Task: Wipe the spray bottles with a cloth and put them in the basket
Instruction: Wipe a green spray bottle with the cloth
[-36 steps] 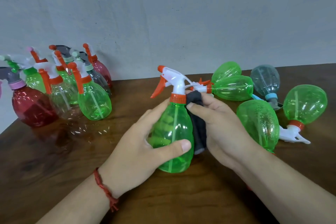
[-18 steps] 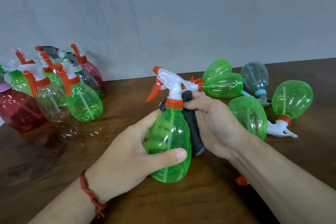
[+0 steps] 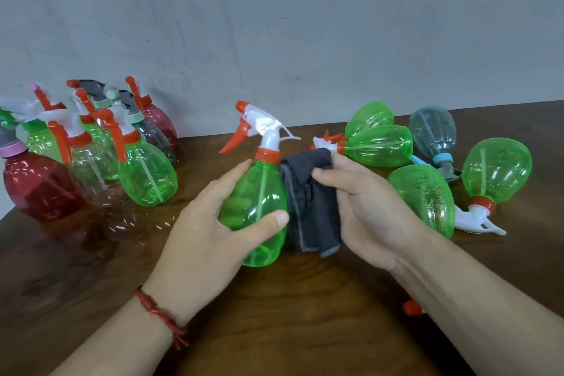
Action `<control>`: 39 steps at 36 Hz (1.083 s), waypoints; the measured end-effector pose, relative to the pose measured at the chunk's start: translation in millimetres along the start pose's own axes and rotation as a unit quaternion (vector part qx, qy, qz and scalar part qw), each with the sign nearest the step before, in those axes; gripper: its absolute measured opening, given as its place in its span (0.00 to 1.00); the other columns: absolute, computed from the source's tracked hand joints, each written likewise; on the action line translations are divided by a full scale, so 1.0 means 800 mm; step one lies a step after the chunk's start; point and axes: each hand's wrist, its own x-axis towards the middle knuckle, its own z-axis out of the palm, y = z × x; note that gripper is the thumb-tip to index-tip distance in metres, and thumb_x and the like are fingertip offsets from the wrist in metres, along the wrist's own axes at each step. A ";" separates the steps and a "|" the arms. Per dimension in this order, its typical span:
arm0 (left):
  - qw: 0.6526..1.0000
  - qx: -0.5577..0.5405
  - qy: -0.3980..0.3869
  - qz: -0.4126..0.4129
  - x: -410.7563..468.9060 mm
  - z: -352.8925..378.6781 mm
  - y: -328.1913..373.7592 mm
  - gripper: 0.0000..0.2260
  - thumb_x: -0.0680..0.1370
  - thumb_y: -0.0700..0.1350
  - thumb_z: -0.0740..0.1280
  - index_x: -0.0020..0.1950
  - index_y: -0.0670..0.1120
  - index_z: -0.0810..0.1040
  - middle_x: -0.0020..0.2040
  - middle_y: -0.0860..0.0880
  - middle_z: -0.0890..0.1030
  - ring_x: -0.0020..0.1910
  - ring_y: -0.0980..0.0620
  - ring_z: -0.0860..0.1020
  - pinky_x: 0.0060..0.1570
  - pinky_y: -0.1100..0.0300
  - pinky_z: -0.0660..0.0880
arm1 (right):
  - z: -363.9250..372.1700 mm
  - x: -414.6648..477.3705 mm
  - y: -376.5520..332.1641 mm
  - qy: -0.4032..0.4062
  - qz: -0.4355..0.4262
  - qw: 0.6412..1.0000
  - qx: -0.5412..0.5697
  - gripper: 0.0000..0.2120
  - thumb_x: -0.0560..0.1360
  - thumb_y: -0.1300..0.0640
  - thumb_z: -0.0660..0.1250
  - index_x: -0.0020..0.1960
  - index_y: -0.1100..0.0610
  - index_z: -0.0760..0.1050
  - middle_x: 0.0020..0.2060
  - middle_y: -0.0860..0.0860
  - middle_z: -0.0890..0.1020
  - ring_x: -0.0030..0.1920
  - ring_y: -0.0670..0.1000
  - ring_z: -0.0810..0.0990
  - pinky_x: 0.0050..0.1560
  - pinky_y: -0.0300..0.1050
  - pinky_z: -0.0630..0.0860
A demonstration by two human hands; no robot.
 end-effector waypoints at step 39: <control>0.979 0.188 0.022 0.072 -0.018 0.020 0.027 0.31 0.67 0.59 0.82 0.68 0.58 0.81 0.59 0.65 0.81 0.60 0.63 0.80 0.60 0.76 0.70 | -0.006 0.023 0.003 -0.009 -0.402 0.691 -0.601 0.23 0.81 0.69 0.60 0.73 0.56 0.77 0.75 0.47 0.75 0.83 0.50 0.61 0.80 0.59 0.64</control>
